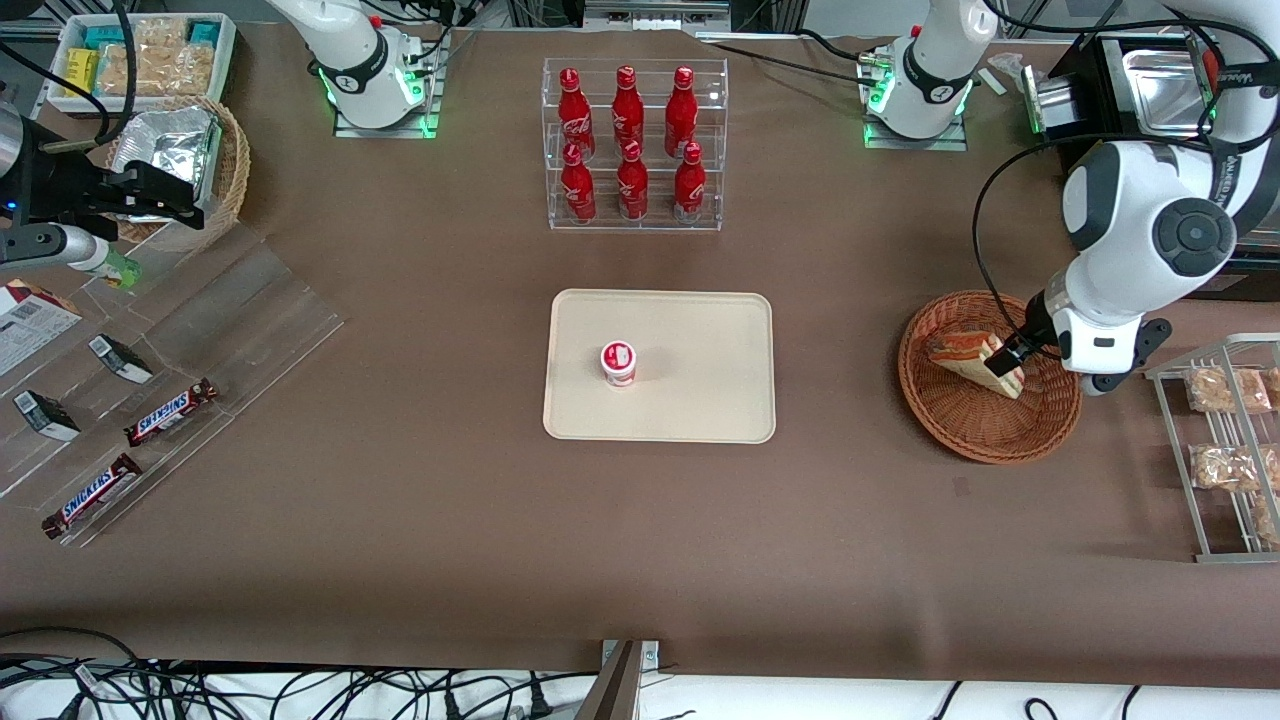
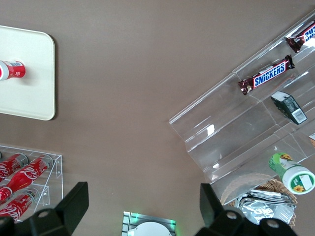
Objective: Place sandwich from basket to tray
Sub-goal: 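Lower the open left gripper around the sandwich and close it, then lift the sandwich out of the basket and carry it toward the cream tray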
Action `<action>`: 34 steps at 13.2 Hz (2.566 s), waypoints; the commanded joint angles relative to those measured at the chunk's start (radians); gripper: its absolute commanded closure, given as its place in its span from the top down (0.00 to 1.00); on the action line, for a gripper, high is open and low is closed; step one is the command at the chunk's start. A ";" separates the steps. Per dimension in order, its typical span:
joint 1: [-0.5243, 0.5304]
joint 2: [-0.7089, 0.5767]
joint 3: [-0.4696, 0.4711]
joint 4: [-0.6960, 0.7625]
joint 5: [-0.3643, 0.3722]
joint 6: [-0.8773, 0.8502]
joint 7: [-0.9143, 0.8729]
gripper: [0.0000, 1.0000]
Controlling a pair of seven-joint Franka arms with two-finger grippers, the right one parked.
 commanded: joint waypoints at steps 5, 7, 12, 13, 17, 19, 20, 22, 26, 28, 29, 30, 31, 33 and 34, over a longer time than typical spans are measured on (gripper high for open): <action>0.036 0.011 -0.005 -0.161 0.021 0.269 -0.110 1.00; 0.036 0.038 -0.005 -0.181 0.021 0.334 -0.127 1.00; 0.035 0.081 -0.005 -0.181 0.040 0.363 -0.145 1.00; 0.035 0.089 -0.005 -0.181 0.050 0.363 -0.145 1.00; 0.035 0.101 -0.005 -0.181 0.051 0.363 -0.144 1.00; 0.035 0.106 -0.006 -0.181 0.053 0.363 -0.144 0.50; 0.035 0.103 -0.006 -0.181 0.053 0.362 -0.145 0.07; 0.036 0.081 -0.009 -0.175 0.051 0.337 -0.147 0.00; 0.030 0.000 -0.020 -0.034 0.051 0.041 -0.110 0.00; 0.030 -0.006 -0.046 0.088 0.034 -0.133 -0.062 0.00; 0.029 -0.006 -0.063 0.154 0.031 -0.211 -0.044 0.00; 0.027 -0.005 -0.086 0.214 0.019 -0.277 -0.012 0.00; 0.024 -0.005 -0.104 0.269 -0.025 -0.325 0.032 0.00; 0.020 0.003 -0.166 0.374 -0.048 -0.414 0.099 0.00; 0.020 0.005 -0.210 0.405 -0.050 -0.443 0.132 0.00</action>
